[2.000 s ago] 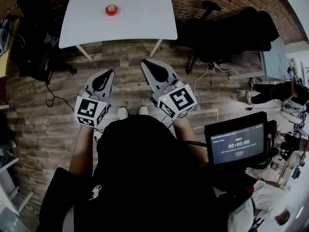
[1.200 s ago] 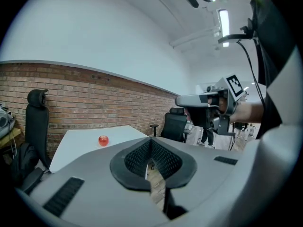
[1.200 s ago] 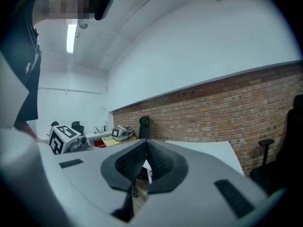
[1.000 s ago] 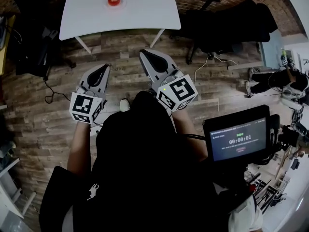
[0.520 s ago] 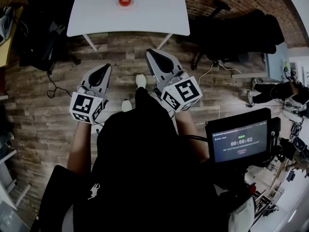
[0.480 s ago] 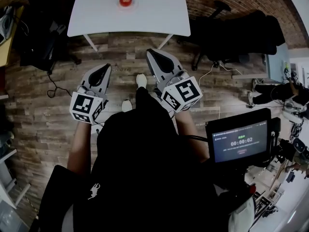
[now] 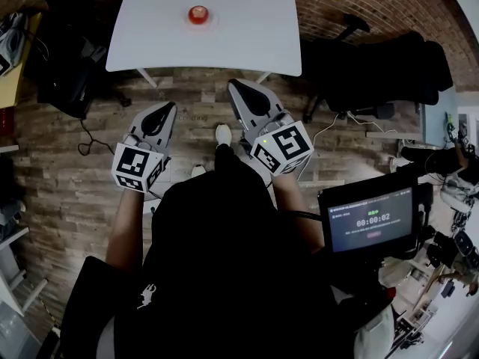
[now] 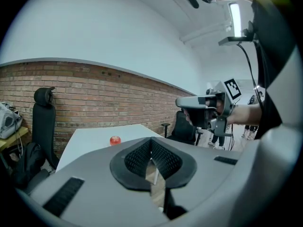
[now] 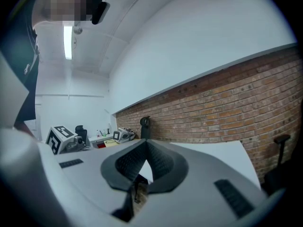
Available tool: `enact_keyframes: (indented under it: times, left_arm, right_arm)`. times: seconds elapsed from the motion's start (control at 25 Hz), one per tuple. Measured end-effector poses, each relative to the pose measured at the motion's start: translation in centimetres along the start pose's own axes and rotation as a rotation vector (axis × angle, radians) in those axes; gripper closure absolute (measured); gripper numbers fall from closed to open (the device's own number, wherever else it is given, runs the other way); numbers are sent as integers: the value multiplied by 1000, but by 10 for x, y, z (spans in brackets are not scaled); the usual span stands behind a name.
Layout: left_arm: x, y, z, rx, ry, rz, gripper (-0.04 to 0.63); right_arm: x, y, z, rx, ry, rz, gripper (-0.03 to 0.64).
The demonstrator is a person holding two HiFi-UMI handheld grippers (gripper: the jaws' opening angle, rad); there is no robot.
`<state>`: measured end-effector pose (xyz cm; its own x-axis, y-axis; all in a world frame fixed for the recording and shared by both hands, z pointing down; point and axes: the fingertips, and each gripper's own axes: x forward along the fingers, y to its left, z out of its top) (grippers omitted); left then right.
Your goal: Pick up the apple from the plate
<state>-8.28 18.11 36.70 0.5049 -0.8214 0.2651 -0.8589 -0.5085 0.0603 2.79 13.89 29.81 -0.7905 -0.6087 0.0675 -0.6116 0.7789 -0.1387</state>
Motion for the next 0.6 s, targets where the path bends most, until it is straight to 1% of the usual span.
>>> enact_keyframes:
  times: [0.12,0.32,0.44,0.6]
  left_arm:
    - [18,9,8,-5,-1,1,589]
    - [63,25,26,-10,2,35,589]
    - [69,32,31,-7,-9,58,589]
    - [84,40,33,-16,-2,83,589]
  right_arm:
    - [15,-18,5,1,-1,19,613]
    - [39,-65,16,8,11,59,614]
    - [51,-72,19,-2,13,84,613]
    - [64,-85,23,1,13,114,613]
